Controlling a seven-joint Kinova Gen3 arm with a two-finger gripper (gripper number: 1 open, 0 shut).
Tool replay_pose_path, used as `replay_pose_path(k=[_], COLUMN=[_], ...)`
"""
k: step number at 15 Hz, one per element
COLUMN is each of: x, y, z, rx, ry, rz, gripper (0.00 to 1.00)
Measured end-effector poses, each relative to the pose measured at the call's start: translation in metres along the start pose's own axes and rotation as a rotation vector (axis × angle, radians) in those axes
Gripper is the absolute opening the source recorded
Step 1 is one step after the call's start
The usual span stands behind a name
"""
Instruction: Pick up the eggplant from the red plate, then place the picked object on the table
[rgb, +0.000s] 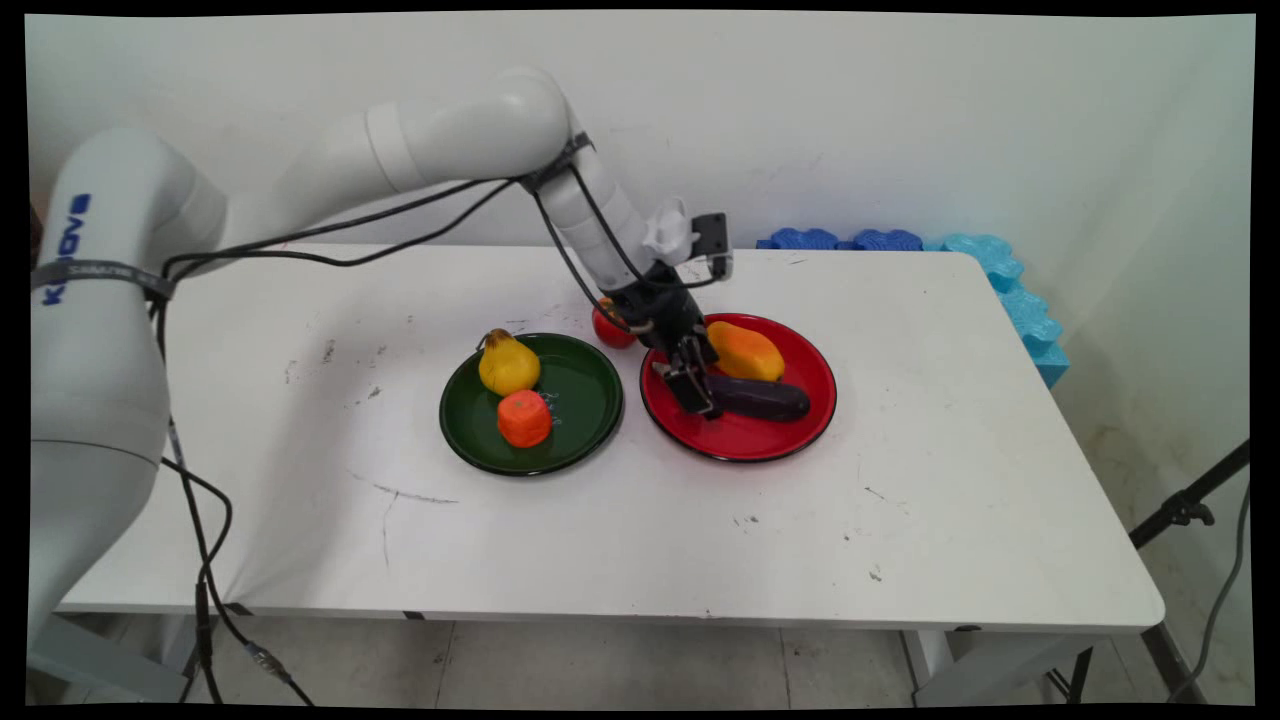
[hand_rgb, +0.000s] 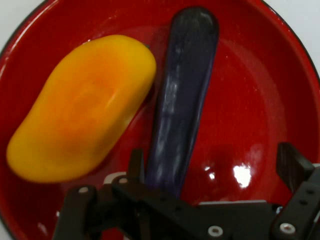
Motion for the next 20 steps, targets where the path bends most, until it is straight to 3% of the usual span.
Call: replay_pose_path(k=[5,6,12,20], x=[0.004,0.004,0.012,0.023], y=[-0.006,-0.007,-0.005,0.023], z=[0.024,0.027,0.025,-0.056], rx=[-0.028,-0.032,-0.035,0.021], ry=[-0.003,-0.004,0.022,0.093], rz=[0.011,0.014,0.003,-0.091], gripper=[1.00,0.00,0.00,0.00])
